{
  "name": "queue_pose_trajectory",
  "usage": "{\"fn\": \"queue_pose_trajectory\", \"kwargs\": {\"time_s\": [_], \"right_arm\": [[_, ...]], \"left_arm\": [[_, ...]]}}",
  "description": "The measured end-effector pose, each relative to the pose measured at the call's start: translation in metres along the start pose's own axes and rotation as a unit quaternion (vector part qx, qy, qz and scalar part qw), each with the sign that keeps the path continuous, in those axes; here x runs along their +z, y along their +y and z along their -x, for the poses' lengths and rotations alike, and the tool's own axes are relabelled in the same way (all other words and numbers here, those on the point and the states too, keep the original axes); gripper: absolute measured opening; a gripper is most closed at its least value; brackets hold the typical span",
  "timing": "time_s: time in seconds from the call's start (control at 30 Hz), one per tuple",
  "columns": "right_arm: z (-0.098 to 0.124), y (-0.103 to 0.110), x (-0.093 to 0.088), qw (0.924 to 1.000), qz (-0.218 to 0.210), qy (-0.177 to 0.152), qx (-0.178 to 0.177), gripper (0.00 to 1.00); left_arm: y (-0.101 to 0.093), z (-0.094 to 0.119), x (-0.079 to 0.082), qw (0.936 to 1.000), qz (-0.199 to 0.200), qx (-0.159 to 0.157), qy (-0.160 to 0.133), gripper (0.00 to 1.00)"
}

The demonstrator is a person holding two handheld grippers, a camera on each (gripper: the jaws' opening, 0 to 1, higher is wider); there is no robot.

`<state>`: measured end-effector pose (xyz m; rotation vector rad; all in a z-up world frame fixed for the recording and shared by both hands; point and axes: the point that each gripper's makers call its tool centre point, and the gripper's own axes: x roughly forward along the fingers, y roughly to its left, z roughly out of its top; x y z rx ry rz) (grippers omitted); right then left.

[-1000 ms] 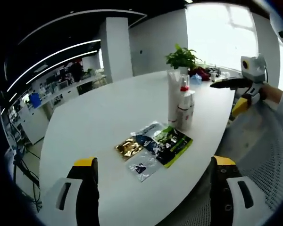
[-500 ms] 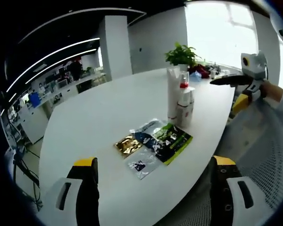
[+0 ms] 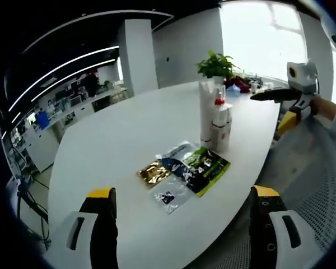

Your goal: Arrange the skincare products in the storage area until every visible bottle or jar stands upright without overlapping.

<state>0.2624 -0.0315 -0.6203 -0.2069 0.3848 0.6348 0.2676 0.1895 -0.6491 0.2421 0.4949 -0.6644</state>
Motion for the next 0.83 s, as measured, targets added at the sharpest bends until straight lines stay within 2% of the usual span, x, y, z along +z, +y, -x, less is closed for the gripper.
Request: {"fn": "queue_pose_trajectory", "kwargs": {"time_s": [0.83], "right_arm": [[-0.0004, 0.0004, 0.0006, 1.0000, -0.004, -0.003, 0.005, 1.00]], "left_arm": [[-0.0010, -0.0007, -0.0012, 1.0000, -0.001, 0.001, 0.004, 0.97]]}}
